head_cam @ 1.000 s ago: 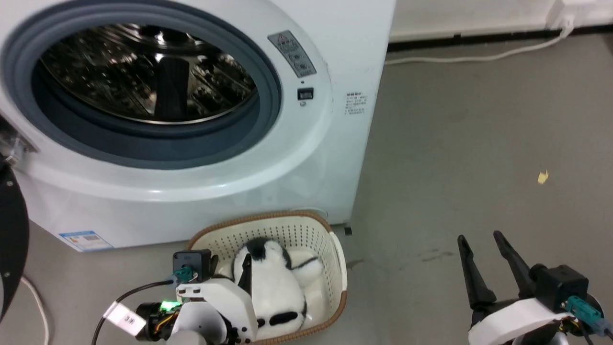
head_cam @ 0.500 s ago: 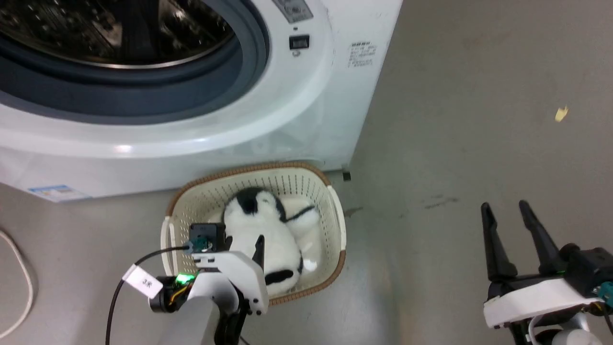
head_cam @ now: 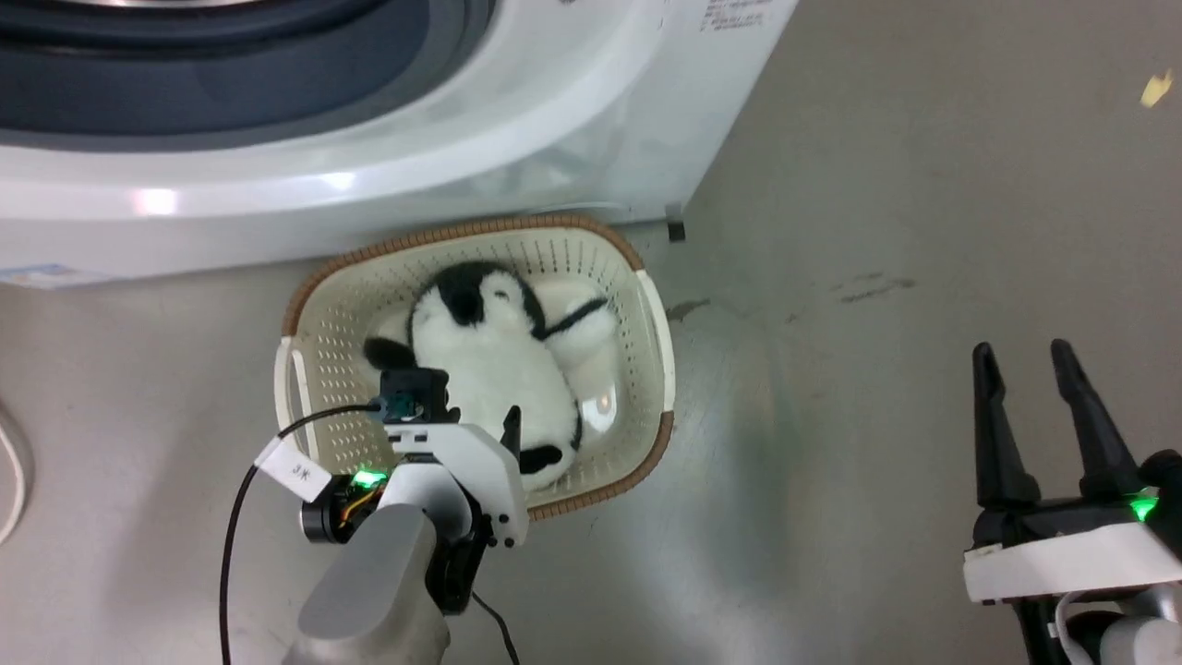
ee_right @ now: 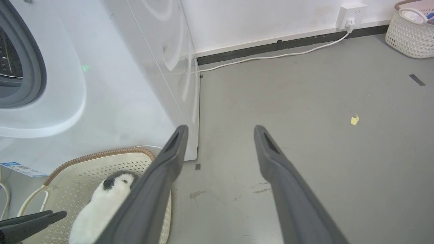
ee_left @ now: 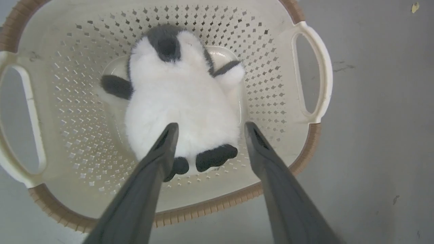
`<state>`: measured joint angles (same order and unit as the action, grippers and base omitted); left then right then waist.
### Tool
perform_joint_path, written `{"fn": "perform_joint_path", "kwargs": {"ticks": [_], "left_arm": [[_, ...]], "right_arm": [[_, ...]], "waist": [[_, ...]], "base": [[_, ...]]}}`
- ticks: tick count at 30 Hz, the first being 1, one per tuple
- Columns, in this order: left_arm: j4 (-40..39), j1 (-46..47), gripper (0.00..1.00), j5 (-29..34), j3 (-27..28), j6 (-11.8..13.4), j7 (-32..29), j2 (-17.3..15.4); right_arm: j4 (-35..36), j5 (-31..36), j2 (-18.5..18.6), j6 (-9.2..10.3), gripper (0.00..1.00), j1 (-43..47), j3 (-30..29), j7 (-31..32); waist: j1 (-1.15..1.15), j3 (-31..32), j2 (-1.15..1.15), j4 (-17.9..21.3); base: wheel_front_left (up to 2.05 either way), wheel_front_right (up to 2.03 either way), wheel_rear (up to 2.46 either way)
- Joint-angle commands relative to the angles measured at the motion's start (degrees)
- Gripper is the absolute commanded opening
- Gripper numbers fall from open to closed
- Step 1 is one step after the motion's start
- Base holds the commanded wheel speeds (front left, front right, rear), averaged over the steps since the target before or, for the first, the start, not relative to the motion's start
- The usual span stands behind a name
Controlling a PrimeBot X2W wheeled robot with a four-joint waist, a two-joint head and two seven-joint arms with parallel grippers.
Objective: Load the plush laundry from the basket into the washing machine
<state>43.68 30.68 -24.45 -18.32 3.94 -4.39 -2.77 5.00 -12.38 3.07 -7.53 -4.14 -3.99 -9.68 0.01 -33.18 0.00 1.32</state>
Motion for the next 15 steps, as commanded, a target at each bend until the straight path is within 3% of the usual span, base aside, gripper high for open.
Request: {"fn": "perform_joint_path", "kwargs": {"ticks": [1, 7, 15], "left_arm": [[2.2, 2.3, 1.0, -1.0, -1.0, 0.8, 0.5, -0.1], [7.1, 6.5, 1.0, -3.0, -3.0, 3.6, 1.9, -0.1], [10.7, 10.9, 1.0, -7.3, -5.5, 4.1, 2.9, -0.1]], "right_arm": [[1.1, -0.7, -0.1, 0.03, 1.0, -1.0, -0.5, -0.4], [4.2, -1.2, 0.0, 0.03, 1.0, -0.4, -1.6, -0.1], [8.5, -2.0, 0.4, 0.03, 1.0, 0.8, -3.4, 0.5]], "waist": [[-0.01, -2.6, 0.0, -0.4], [-0.01, -6.8, 0.0, -1.2], [-0.01, -11.5, 0.0, -2.4]], "base": [[0.0, 0.0, 0.0], [0.0, 0.0, 0.0], [0.0, 0.0, 0.0]]}}
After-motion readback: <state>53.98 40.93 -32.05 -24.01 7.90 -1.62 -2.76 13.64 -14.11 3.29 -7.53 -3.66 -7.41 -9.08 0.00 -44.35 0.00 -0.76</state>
